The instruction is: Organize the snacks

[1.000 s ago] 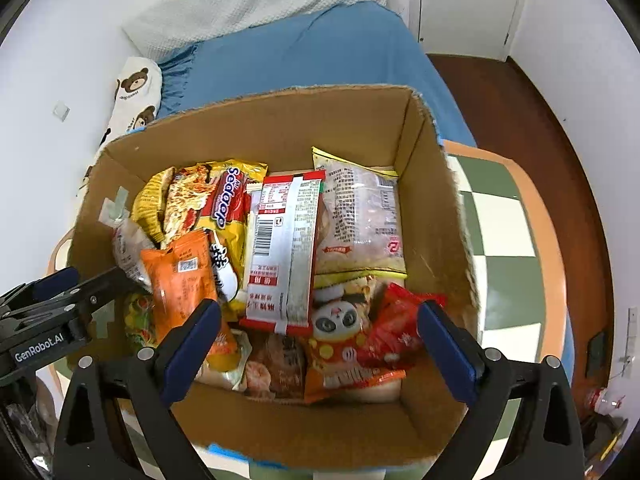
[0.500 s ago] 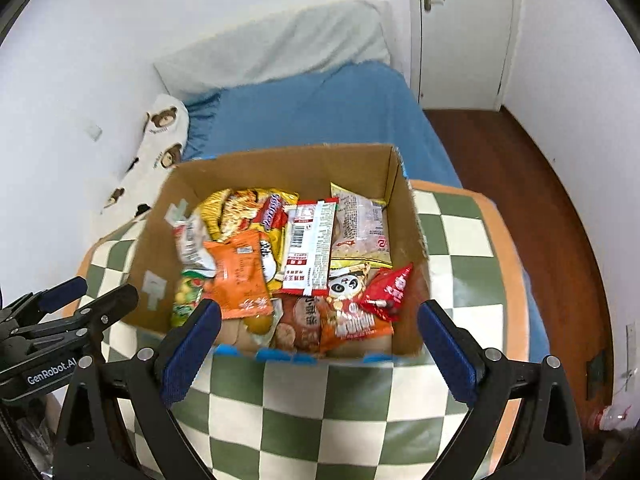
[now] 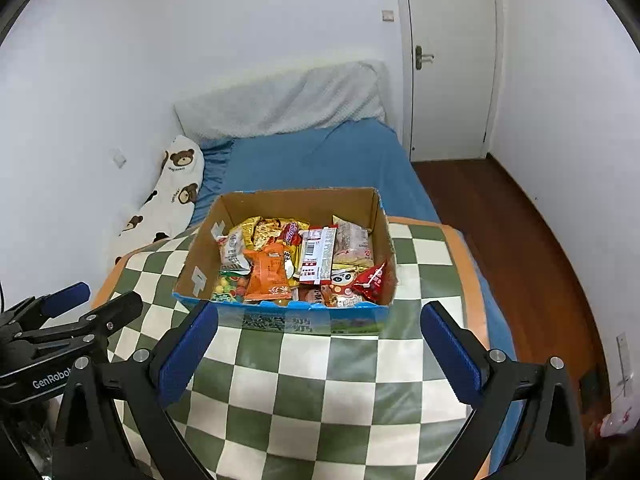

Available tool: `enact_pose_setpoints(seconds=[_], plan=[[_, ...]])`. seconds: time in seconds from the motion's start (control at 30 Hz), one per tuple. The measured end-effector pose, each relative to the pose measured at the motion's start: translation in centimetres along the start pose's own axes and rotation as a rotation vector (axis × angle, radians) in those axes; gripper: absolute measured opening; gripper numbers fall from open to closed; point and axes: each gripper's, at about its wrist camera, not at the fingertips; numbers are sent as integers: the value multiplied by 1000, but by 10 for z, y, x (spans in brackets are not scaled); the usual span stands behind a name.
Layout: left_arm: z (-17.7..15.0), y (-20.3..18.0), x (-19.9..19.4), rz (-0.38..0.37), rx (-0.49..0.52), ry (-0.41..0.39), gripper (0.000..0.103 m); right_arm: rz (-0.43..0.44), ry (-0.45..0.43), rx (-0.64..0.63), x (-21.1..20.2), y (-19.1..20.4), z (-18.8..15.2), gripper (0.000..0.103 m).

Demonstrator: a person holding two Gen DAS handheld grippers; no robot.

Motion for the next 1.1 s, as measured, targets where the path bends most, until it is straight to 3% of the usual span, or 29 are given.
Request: enact_pose_setpoints(seconds=[0.17,0.27,0.6,0.83,1.1], plan=[[-8,-1,-33,22,7,-56,90,-6,-39,-19,-36,6,-7,103],[-14,-2,-52,29,12,-86,101,-4,-59,-29,-52,9,-10,103],[-23,2,-72,42,-6,-111,103,-1,-79,-22,-78,10,-19,103],[-22,-2,-62,59,5,-107,103,-22,-88,-25,-71,5,-16,103],[-13,-6,-21,90,20,-61,103,-57,-85,-24,-38,-3,-7,103]])
Point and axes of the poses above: each gripper's, at about its wrist camera, not at the fingertips, and x roughly the way its jaws point, y to its left, z to its top, and after that the axes turned 4 degrees about -y, right-handed
